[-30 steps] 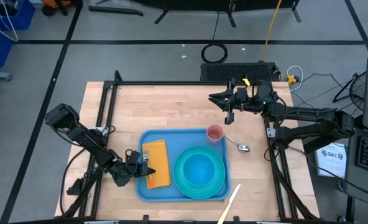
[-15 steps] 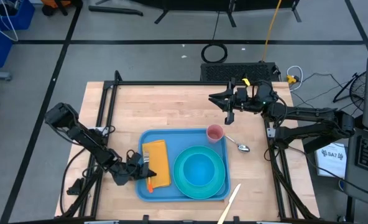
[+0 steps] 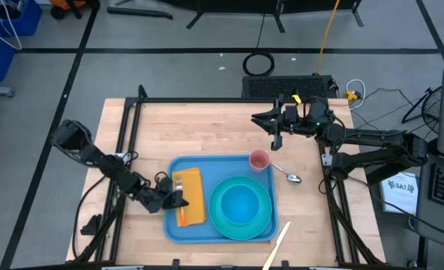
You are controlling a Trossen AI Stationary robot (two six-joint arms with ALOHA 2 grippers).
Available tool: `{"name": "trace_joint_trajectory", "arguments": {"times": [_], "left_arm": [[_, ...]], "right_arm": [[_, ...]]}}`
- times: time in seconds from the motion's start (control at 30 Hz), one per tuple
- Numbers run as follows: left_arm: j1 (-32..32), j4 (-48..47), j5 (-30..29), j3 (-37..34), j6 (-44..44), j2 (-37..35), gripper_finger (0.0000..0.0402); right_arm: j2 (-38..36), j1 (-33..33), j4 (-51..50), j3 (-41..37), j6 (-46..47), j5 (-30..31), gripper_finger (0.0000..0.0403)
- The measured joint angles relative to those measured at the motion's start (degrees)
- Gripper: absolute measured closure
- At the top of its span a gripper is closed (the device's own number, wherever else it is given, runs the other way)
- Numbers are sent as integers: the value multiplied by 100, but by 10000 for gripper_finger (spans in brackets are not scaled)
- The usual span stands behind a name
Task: Set up tray
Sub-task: Put the orange fork on the yellow napkin, then put the orange spoon on the yellow napkin to the right of the orange fork
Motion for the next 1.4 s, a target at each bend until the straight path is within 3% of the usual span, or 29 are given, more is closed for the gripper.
{"name": "trace_joint_trajectory", "arguments": {"times": [0.17,0.57,0.87,1.0,1.13,1.27,1.4], "left_arm": [[116,39,505,4,78,-11,185],[120,-117,545,13,392,-118,187],[-20,-1012,-277,24,1290,-1370,183],[-145,-1363,-879,24,3062,-2184,181],[-147,-1145,-1663,24,5654,-2951,183],[-143,-754,-2091,24,8398,-3723,178],[-64,-411,-2273,24,10377,-4460,178]], "right_arm": [[0,0,-46,0,-1,-1,360],[0,0,-98,0,-25,4,360],[0,0,-217,0,-26,3,360],[-189,-33,-954,4,-159,22,360],[-782,-189,-2252,4,-38,31,360],[-1524,-203,-3638,4,519,28,360],[-2198,-197,-5067,4,1438,297,360]]}}
